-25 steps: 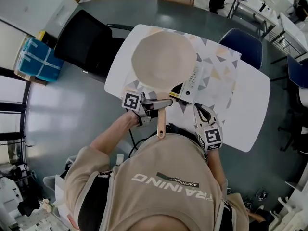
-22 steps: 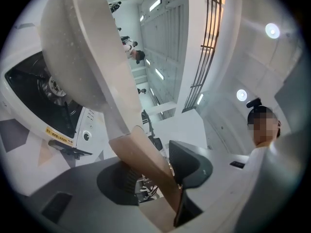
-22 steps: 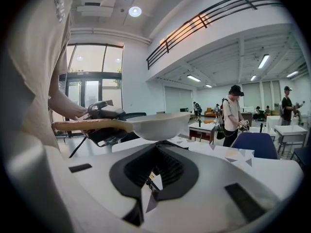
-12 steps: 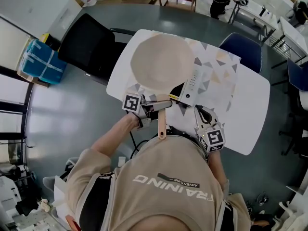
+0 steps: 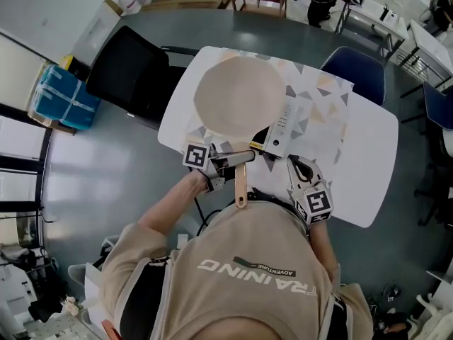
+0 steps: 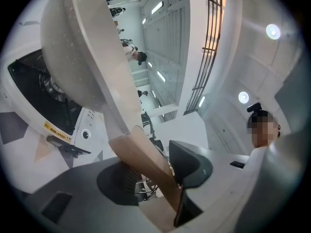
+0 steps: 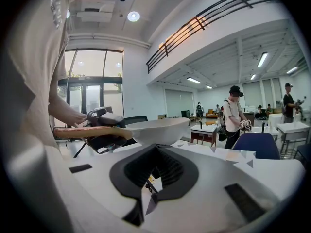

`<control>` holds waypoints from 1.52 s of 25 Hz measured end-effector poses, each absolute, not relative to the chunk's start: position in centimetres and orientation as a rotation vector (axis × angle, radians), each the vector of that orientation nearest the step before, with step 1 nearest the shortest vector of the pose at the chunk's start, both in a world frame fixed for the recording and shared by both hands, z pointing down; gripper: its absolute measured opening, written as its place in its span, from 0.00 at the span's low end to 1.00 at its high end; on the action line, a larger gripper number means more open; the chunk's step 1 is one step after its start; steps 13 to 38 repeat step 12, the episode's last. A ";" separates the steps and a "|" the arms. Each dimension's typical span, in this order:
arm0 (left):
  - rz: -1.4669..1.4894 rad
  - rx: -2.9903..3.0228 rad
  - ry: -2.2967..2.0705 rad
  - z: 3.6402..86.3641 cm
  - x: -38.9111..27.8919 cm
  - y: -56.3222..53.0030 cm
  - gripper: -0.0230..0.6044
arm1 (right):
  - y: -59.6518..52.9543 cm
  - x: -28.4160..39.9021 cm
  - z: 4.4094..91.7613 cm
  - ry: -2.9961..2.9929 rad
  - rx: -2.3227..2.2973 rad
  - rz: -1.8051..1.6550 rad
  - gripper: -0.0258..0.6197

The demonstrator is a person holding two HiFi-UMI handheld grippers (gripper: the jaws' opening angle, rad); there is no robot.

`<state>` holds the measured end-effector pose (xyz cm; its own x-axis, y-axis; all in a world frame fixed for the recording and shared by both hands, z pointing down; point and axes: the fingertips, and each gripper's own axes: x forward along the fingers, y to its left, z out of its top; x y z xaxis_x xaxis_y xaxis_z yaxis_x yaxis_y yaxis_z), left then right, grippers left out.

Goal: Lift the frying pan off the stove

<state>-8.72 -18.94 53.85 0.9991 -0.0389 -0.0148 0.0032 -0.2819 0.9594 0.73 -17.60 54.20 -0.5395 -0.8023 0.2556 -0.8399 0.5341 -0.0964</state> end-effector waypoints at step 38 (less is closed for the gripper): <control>-0.034 1.847 -0.023 54.6 -7.9 -19.4 0.34 | -18.0 1.3 54.2 -2.605 1.376 0.308 0.04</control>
